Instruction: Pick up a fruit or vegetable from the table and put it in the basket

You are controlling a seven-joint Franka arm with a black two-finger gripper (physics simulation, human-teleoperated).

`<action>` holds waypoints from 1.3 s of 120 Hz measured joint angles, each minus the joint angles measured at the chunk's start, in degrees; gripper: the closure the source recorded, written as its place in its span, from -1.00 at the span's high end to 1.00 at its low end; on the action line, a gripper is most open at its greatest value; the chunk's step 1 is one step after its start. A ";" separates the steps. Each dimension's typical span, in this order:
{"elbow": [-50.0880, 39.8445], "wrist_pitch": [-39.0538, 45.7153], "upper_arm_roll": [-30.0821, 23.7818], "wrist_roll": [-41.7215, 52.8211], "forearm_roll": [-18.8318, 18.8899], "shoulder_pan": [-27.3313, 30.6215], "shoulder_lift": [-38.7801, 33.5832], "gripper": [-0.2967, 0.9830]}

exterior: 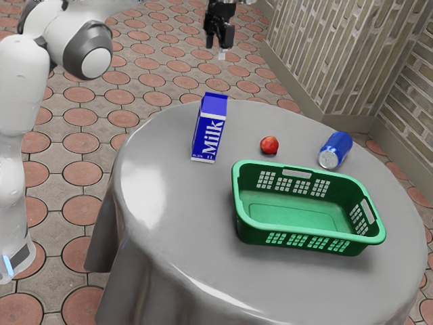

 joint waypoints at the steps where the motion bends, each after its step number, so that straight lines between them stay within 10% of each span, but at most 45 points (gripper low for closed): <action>1: 0.00 0.07 0.00 0.00 -0.04 0.01 0.18 0.53; 32: -1.75 0.45 0.11 -0.13 -3.54 -0.34 2.45 0.54; 90: -7.12 5.26 -0.02 -4.45 3.60 -8.27 7.15 0.53; 156: -6.25 36.67 -11.68 -13.81 1.76 -6.41 14.92 0.54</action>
